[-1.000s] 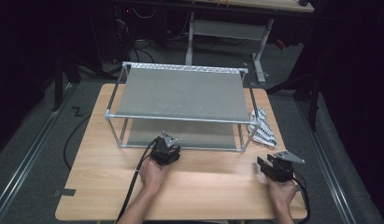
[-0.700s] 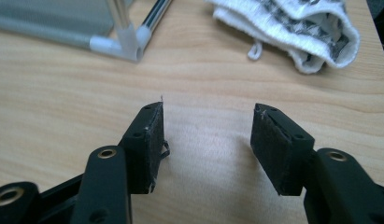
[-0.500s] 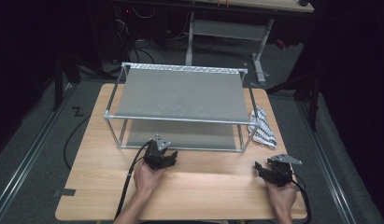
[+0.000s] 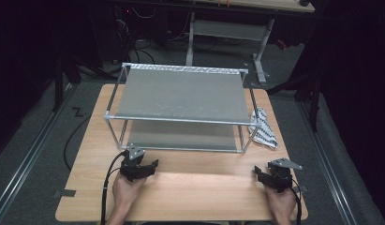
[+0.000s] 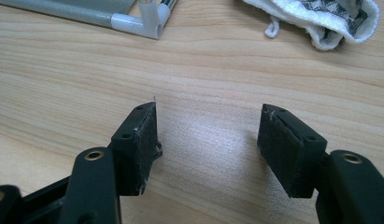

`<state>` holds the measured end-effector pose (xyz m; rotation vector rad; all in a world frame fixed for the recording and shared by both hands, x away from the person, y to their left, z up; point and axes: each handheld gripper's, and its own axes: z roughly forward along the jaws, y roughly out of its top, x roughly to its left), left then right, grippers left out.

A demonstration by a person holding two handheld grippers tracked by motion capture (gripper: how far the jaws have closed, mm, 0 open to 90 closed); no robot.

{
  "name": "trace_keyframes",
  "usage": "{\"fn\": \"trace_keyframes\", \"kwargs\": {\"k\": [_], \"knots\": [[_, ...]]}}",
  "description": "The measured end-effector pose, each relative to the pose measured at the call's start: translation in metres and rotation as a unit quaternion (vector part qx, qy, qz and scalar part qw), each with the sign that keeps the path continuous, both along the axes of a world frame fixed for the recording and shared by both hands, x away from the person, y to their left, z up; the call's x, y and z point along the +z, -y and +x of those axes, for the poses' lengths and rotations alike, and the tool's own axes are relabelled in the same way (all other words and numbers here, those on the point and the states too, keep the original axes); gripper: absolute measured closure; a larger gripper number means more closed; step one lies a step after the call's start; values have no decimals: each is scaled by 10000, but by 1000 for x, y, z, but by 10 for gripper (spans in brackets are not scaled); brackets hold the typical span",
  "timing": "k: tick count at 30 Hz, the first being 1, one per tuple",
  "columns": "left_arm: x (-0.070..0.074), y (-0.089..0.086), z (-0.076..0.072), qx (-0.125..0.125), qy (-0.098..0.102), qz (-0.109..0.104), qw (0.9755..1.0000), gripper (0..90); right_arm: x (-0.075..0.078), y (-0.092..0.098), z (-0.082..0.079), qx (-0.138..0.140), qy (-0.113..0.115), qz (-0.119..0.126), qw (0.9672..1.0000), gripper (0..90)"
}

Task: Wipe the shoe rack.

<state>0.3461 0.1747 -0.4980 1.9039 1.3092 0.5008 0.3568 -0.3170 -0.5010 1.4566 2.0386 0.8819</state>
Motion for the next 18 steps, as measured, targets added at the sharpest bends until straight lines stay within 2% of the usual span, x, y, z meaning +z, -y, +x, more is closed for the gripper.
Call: {"fn": "trace_keyframes", "kwargs": {"k": [5, 8, 14, 17, 18], "knots": [[-7, -11, -11, 133, -44, 9, 9999, 333, 0, 0, 0, 18, 5, -7, 10000, 374], [-9, -15, -17, 257, 4, 7, 9997, 338, 0, -1, -1, -1, -11, -4, 10000, 369], [-9, -17, -21, 352, 28, 222, 9991, 334, 0, -1, -1, -3, -11, 2, 10000, 366], [-9, -14, -21, 335, 47, 449, 9984, 328, 0, -1, -1, -10, -17, 1, 10000, 362], [-9, -14, -21, 325, 40, 451, 9984, 323, 0, -1, -1, -3, -17, -2, 10000, 357]]}}
